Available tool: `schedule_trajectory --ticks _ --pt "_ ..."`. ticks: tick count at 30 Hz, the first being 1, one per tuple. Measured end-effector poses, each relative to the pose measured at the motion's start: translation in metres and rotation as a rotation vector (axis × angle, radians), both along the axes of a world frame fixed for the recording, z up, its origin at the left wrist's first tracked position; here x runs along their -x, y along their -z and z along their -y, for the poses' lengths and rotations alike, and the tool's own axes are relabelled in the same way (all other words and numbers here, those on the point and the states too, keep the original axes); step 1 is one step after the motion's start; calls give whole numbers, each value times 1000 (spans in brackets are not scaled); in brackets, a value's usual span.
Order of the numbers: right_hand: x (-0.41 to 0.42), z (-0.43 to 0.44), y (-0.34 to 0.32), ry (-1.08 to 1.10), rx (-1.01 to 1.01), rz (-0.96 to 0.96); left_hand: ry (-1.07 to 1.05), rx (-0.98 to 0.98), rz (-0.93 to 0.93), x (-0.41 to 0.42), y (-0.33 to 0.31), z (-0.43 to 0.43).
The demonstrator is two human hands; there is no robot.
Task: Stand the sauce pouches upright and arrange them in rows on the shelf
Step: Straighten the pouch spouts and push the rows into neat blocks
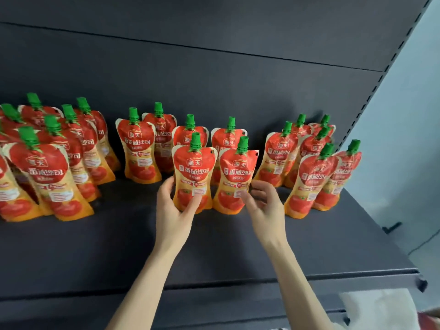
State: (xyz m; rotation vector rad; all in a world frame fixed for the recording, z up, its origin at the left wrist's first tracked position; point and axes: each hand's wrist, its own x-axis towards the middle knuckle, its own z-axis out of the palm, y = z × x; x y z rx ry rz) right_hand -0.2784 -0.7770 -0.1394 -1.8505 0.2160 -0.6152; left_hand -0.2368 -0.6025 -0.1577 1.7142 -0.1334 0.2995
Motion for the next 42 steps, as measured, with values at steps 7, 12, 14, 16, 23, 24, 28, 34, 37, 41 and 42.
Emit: schedule_trajectory --ticks 7,12,14,16,23,24,28,34,37,41,42 --pt "-25 7 11 -142 -123 -73 11 -19 -121 -18 3 4" --pt "-32 8 13 -228 -190 -94 25 -60 -113 -14 -2 3" --pt "-29 3 13 -248 -227 -70 7 -41 -103 -7 -3 -2" --pt "-22 -6 11 -271 -263 -49 -27 -14 -99 3 -5 -12" --pt "-4 -64 2 -372 -311 -32 -49 101 -78 38 -19 -75" --pt "-1 -76 1 -383 -312 -32 -51 108 -80 42 -20 -86" --pt "7 -129 3 -402 -316 -22 -51 108 -75 52 -17 -140" --pt "19 -226 9 -365 -373 -18 -8 73 -47 59 -16 -237" --pt "19 -269 9 -345 -367 -11 -5 60 -24 58 -15 -278" --pt "17 -305 8 -341 -345 -2 37 61 -42 53 -15 -314" --pt "15 -311 8 -334 -333 2 39 59 -45 49 -14 -321"
